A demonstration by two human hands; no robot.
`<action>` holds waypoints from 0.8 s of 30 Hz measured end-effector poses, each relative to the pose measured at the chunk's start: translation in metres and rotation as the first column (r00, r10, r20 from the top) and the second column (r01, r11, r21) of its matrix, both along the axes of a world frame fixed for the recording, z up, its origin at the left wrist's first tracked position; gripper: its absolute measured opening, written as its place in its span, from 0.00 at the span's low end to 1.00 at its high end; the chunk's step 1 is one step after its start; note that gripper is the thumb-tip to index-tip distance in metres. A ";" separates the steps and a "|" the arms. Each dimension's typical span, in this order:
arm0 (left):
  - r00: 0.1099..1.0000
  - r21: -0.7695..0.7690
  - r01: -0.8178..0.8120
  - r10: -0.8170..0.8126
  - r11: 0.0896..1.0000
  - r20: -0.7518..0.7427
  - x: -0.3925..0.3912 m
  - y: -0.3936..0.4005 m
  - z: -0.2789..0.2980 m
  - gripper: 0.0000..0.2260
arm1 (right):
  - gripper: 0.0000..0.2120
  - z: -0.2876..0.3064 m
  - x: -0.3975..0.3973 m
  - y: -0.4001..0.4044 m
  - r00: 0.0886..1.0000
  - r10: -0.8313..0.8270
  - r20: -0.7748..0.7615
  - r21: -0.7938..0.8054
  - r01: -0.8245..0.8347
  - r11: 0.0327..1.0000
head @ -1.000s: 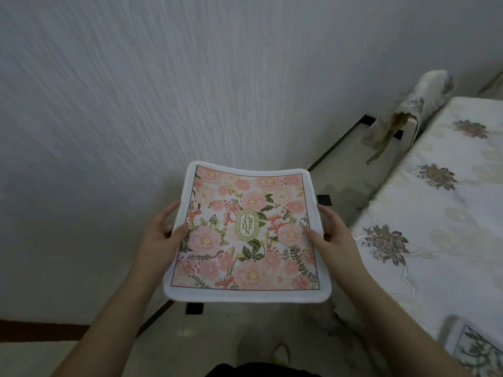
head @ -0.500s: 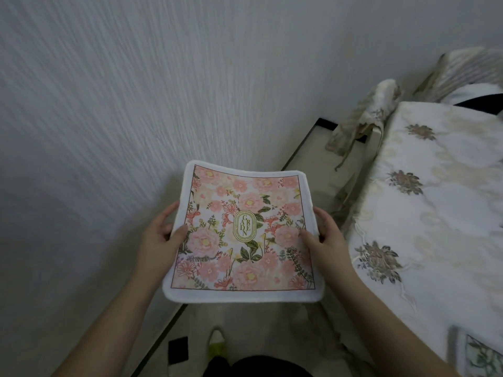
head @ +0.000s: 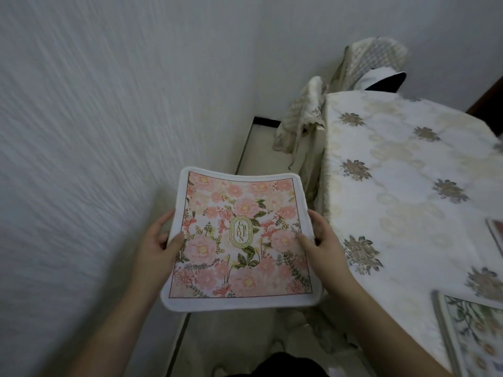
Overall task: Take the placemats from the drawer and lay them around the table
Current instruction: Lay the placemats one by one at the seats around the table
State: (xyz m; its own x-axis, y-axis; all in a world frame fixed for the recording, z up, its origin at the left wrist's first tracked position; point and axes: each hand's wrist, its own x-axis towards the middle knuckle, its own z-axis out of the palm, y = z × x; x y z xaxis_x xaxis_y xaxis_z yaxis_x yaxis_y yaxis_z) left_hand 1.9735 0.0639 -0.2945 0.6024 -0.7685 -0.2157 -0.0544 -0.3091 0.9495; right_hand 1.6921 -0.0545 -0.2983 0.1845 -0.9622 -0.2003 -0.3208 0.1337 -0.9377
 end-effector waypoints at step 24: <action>0.861 0.056 0.501 -0.504 0.864 0.064 -0.084 -0.291 0.011 0.21 | 0.24 -0.007 -0.111 -0.126 0.861 -0.507 0.047 0.018 0.506 0.862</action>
State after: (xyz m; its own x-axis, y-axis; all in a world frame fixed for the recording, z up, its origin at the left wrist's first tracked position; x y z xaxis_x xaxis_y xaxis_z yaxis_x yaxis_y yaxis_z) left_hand 1.8898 -0.2274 -0.2836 0.1518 -0.9637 -0.2194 -0.2805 -0.2549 0.9254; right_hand 1.5816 -0.1805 -0.3056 -0.3184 -0.9247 -0.2087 -0.1621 0.2700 -0.9491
